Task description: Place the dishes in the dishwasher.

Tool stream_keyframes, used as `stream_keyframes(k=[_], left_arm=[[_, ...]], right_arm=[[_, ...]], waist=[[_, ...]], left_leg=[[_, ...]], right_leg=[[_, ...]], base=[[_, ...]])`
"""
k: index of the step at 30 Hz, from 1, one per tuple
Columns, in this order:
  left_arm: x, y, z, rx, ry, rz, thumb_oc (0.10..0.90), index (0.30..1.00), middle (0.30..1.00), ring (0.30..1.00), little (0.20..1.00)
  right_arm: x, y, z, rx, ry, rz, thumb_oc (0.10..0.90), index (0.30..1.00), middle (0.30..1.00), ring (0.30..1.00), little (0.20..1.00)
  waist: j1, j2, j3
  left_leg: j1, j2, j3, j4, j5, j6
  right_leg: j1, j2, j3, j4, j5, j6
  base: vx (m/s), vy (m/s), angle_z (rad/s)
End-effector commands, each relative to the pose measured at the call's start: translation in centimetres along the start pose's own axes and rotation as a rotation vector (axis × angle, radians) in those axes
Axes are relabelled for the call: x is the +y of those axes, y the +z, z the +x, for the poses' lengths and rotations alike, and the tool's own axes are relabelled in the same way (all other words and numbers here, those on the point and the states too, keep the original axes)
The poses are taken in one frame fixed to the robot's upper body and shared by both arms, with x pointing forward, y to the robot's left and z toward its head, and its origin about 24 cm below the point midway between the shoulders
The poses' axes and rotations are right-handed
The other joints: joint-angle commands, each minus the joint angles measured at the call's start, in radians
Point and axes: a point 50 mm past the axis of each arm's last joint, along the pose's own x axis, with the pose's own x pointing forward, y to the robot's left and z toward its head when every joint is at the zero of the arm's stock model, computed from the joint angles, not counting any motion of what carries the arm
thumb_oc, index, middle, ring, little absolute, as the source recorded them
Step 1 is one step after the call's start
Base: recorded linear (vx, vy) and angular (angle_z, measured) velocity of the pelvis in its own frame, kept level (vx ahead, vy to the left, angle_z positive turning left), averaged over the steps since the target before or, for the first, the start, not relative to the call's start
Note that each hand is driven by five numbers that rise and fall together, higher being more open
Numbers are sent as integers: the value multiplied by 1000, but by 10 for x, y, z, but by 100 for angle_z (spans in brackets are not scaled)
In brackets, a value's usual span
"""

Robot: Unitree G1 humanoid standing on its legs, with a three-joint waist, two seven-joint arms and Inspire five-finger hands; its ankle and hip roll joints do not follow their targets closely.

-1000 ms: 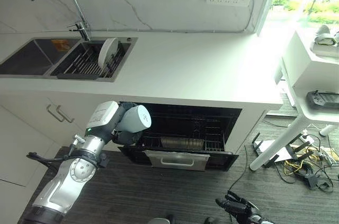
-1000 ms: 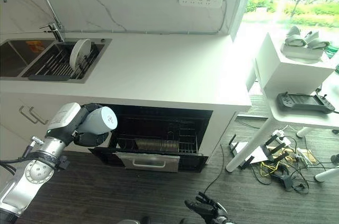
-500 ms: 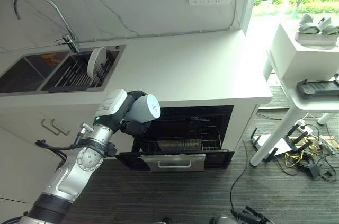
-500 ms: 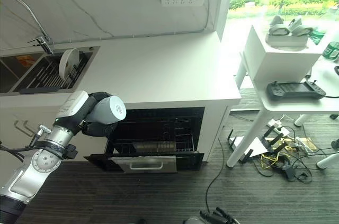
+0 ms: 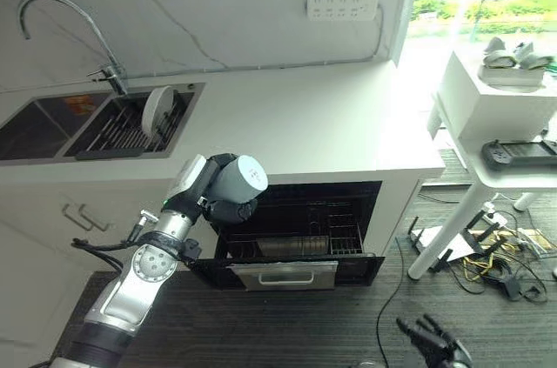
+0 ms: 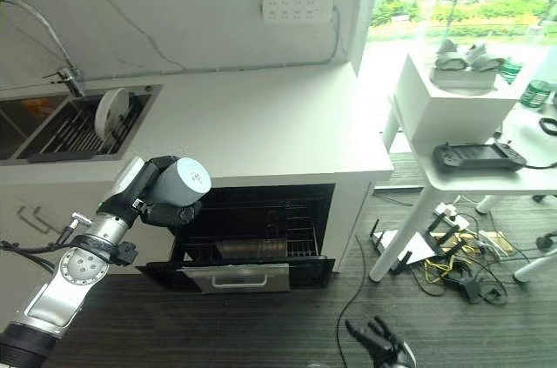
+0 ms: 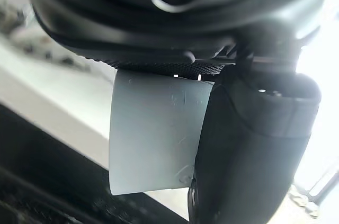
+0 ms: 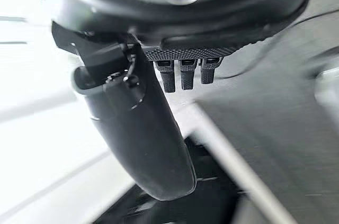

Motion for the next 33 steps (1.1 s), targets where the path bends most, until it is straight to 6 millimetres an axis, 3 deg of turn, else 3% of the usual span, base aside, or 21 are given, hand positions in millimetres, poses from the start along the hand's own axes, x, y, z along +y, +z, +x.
stream_keyframes(k=[1,4,8,14,18,24,27,29,33], left_arm=[[45,49,18,-288,198,-138,400,300,300,300,300],[33,36,21,-233,224,-322,400,300,300,300,300],[17,31,27,-201,253,-421,400,300,300,300,300],[10,35,28,-198,377,-488,400,300,300,300,300],[10,50,25,-293,466,-485,400,300,300,300,300],[11,65,21,-373,563,-215,400,300,300,300,300],[8,75,18,-444,622,-90,400,300,300,300,300],[-1,86,18,-513,629,4,400,300,300,300,300],[-9,94,20,-538,603,13,400,300,300,300,300]], right_arm=[[5,64,5,-304,12,5,800,900,900,900,900],[21,104,-4,-499,46,40,800,900,900,900,900],[43,143,-17,-673,114,46,800,900,900,900,900],[84,187,-53,-931,324,-42,800,900,900,900,900],[110,207,-77,-1036,497,-101,800,900,900,900,900],[144,212,-97,-1024,787,-164,800,900,900,900,900],[174,203,-108,-946,986,-208,800,900,900,900,900],[206,190,-111,-869,1095,-183,800,900,900,900,900],[220,187,-114,-850,1148,-186,800,900,900,900,900]], waist=[[-19,-22,-13],[-56,-29,-16],[-90,-28,-16],[-128,-21,-14],[-133,-26,-16],[-118,-33,-21],[-97,-37,-26],[-62,-40,-36],[-38,-43,-38]], left_leg=[[-23,36,16,114,-143,23],[-7,40,42,114,-150,28],[11,43,69,114,-156,34],[36,49,116,114,-163,43],[38,54,131,114,-165,43],[31,54,128,114,-166,40],[20,50,111,114,-165,38],[7,44,84,114,-164,34],[-2,40,67,114,-163,32]], right_leg=[[76,-13,48,-159,68,106],[67,-3,81,-159,73,107],[57,8,120,-159,80,106],[46,19,164,-159,91,107],[41,16,165,-159,93,107],[37,14,159,-159,90,107],[39,13,153,-159,85,106],[48,6,131,-159,79,104],[52,-5,107,-159,77,104]], base=[[-32,-14,-23],[-41,3,-38],[-41,22,-46],[-48,33,-50],[-38,1,-11],[-19,-12,-10],[-11,-7,11],[14,1,35],[13,3,41]])
